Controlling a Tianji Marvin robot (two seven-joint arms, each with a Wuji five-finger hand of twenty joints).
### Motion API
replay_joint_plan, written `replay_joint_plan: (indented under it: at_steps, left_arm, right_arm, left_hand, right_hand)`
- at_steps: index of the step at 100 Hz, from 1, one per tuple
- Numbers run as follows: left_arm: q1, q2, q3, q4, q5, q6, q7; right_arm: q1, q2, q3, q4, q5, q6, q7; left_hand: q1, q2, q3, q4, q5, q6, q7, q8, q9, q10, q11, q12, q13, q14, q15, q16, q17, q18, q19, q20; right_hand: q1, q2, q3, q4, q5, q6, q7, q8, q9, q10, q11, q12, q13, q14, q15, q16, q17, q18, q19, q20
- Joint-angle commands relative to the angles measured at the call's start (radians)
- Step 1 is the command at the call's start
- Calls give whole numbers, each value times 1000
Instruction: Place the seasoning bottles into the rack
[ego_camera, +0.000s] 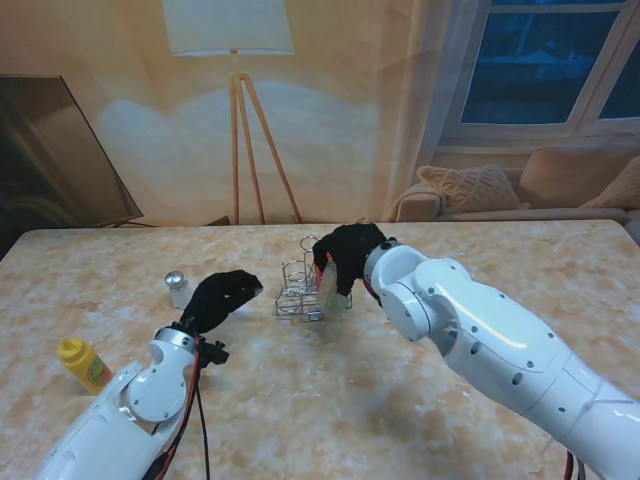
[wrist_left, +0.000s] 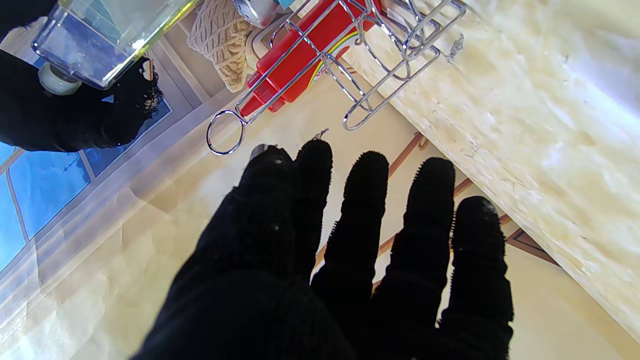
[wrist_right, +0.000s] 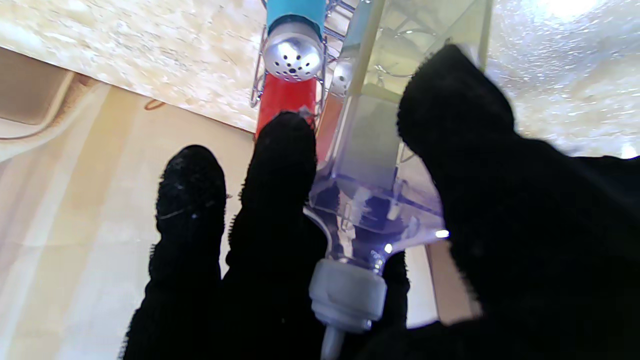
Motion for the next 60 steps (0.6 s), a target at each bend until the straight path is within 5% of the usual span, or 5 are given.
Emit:
replay_joint_plan:
  at_steps: [1, 37, 60]
  left_arm:
    - [3, -2, -2, 0, 1, -3, -10]
    - [2, -2, -1, 0, 0, -1, -11]
    - [0, -2, -1, 1, 1, 0, -12]
  right_arm:
    - [-1, -10, -3, 9, 4, -29, 4]
    - [13, -24, 19, 137, 44, -282, -152]
    - [44, -40, -4, 227, 66, -375, -245]
  left_hand:
    - [6, -8, 14, -1, -21, 1, -5, -2, 5, 0, 4, 6, 2, 6, -9, 21, -3, 4, -1, 0]
    - [5, -10, 15, -2, -20, 0, -5, -1, 4, 0, 4, 6, 2, 5, -9, 21, -4, 4, 0, 0]
    - [4, -10, 17, -2, -20, 1, -4, -1, 5, 0, 4, 6, 3, 5, -9, 21, -4, 5, 0, 0]
  right_hand:
    - [69, 131, 96, 78, 141, -108, 286, 71, 108, -12, 185, 86, 27, -105, 39, 1, -9, 7, 3, 17]
    - [44, 142, 102, 68, 139, -170, 293, 69, 118, -63, 159, 89, 26, -123, 4, -3, -6, -19, -9, 10]
    - [22, 143, 113, 57, 136, -206, 299, 56, 123, -90, 150, 81, 34, -138, -18, 1, 3, -38, -15, 1]
